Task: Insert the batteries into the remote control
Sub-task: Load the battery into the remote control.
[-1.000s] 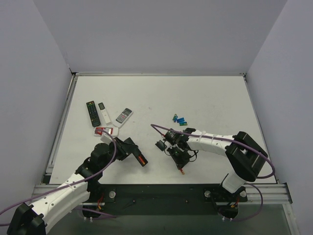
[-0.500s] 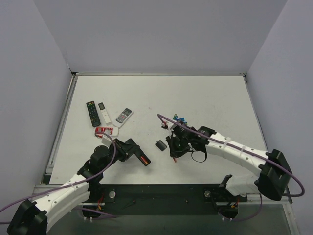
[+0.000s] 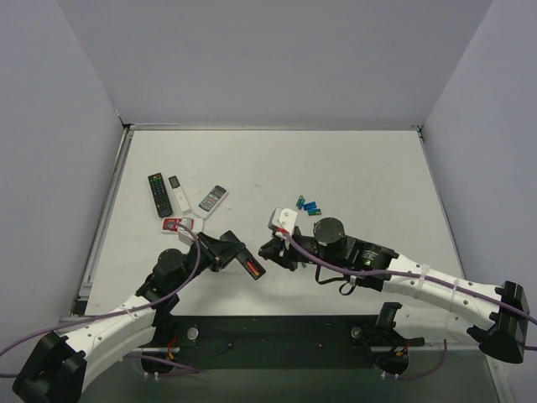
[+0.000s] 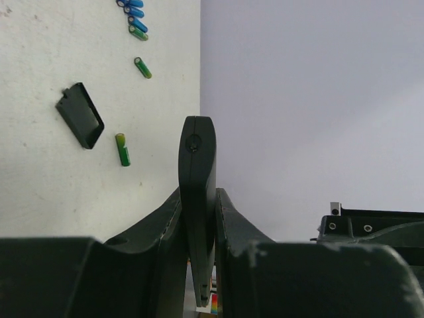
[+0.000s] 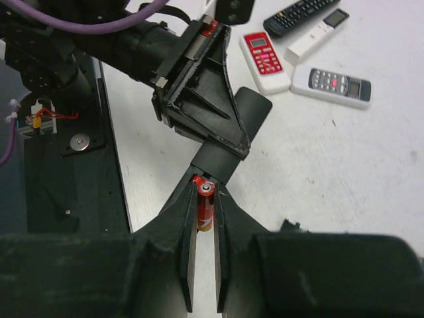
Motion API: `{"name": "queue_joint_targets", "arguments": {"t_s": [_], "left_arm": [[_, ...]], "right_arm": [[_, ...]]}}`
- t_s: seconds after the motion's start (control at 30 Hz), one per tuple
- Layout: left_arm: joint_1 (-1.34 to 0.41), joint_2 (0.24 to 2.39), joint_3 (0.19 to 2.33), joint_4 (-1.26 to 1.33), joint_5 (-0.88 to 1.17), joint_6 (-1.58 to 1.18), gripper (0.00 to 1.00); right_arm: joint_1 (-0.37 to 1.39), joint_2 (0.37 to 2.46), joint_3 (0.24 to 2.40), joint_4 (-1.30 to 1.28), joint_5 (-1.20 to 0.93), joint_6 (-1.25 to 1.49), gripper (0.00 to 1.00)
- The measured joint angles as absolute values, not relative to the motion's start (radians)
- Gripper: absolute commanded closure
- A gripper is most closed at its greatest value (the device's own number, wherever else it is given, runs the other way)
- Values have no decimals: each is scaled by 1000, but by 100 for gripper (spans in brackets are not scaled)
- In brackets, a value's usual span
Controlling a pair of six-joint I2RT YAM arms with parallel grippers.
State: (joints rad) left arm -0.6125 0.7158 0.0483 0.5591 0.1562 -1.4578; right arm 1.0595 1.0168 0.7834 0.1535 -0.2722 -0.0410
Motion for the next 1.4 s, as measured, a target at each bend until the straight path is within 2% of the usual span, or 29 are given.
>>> {"name": "queue_joint_targets", "arguments": {"t_s": [0.37, 0.87, 1.4], "left_arm": [[-613, 675, 62, 625, 195, -1536, 100], [-613, 656, 70, 643, 199, -1604, 100], [-613, 650, 70, 647, 199, -1639, 100]], "right_arm": [[1069, 1038, 649, 472, -414, -217, 100], [1075, 1048, 615, 575, -506, -273, 100], [1074, 1040, 548, 677, -479, -297, 99]]}}
